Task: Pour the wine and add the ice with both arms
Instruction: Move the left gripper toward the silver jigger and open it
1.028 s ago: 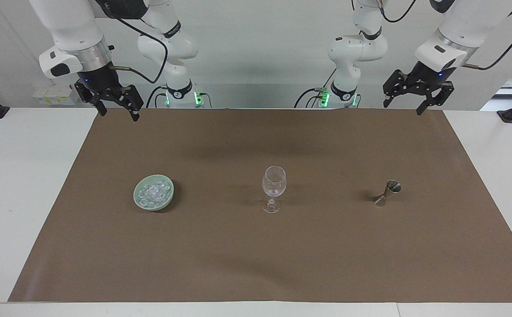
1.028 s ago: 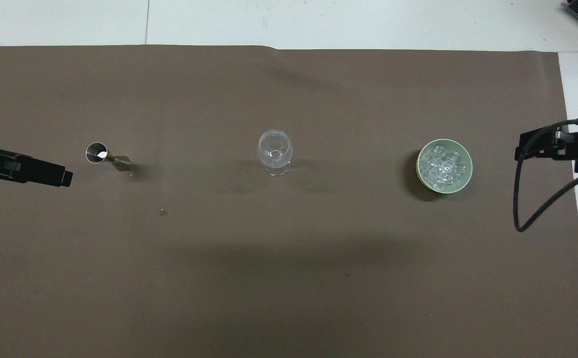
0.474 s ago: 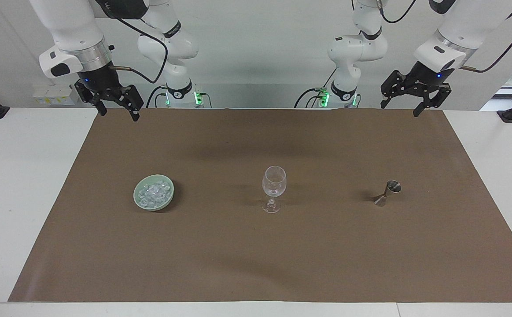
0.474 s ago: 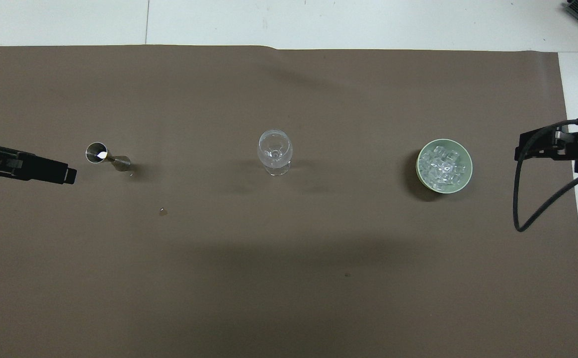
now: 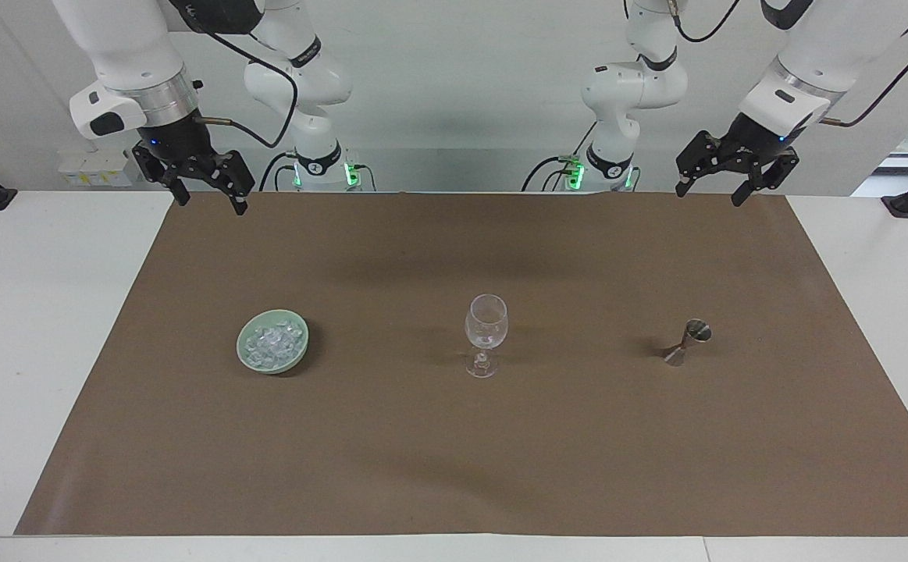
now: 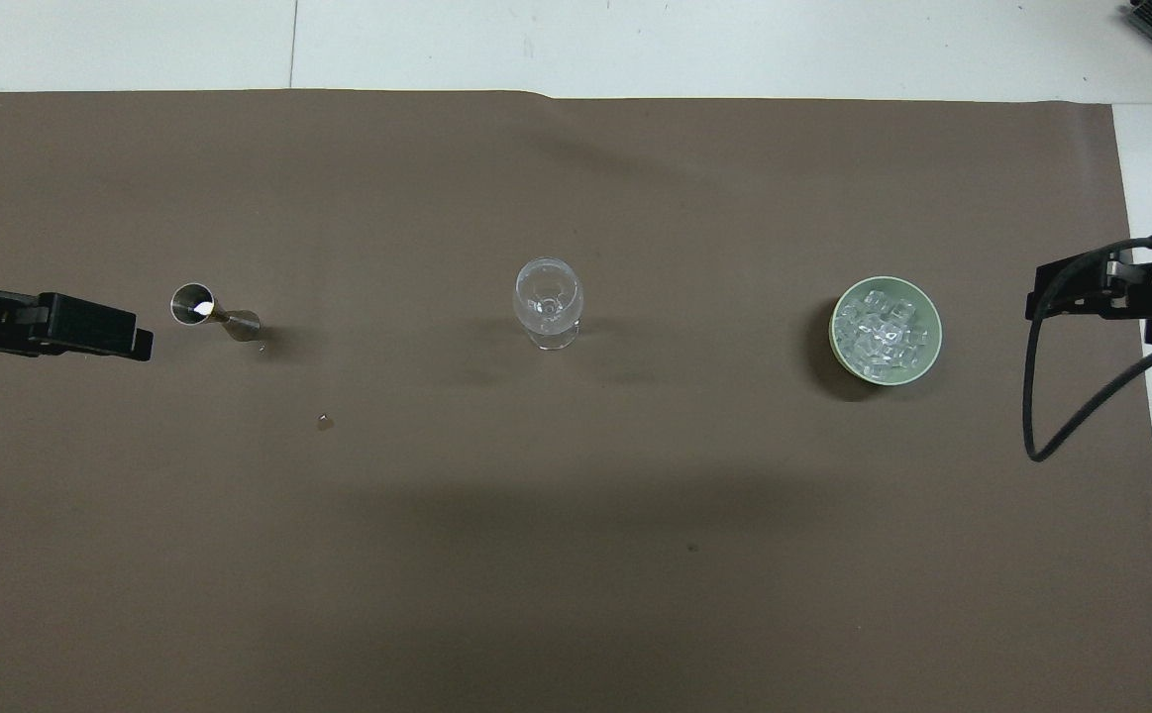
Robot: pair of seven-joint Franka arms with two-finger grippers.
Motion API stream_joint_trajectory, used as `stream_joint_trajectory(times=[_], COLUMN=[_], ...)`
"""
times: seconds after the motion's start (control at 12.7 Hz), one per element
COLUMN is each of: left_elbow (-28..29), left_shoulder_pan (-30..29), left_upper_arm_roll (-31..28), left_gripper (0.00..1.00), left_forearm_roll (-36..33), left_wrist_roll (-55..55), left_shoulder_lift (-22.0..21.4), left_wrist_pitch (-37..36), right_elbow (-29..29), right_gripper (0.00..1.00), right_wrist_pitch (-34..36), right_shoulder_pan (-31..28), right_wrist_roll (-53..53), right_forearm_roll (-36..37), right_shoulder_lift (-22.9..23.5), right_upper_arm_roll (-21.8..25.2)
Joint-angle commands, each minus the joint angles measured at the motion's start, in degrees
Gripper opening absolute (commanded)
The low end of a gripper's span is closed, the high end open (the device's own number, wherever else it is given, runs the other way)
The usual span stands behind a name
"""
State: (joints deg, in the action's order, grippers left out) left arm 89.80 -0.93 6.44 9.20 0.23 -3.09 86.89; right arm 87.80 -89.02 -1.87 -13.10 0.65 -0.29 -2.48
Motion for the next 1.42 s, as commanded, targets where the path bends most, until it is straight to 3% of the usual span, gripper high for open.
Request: stream_joint_trajectory(times=[0.0,0.32,0.87,1.11,1.34], left_elbow=[0.73,0.73,6.08,9.42,12.32], left_shoulder_pan=[-0.12,-0.12,-0.21,-1.26,-2.05], left_upper_arm_roll=[-1.51,-2.4,-2.75,-3.89,-7.58], left_gripper=[1.0,1.0,1.0,1.0,1.0], left_forearm_roll=[0.29,0.56,0.73,2.39,9.24], left_wrist_roll=[-1.89,-6.26,-48.7,-54.01,-55.16], left_shoulder_lift=[-0.95,-1.04,-1.04,-0.78,-0.25], left_wrist_pitch=[0.91,1.26,2.83,4.78,4.86], right_elbow=[1.06,1.14,0.79,0.97,1.06], right_gripper=[1.0,1.0,1.0,1.0,1.0], right_wrist_pitch=[-1.07,-0.37,-0.45,-0.45,-0.45], right_shoulder_pan=[-0.59,-0.77,-1.03,-0.95,-0.95], right_wrist_roll=[-0.35,0.18,0.18,0.18,0.18], right_forearm_roll=[-0.65,-0.56,-0.12,-0.21,-0.21], right_shoulder_lift=[-0.77,-0.86,-0.68,-0.77,-0.77], right_upper_arm_roll=[-0.25,0.1,0.19,0.19,0.19])
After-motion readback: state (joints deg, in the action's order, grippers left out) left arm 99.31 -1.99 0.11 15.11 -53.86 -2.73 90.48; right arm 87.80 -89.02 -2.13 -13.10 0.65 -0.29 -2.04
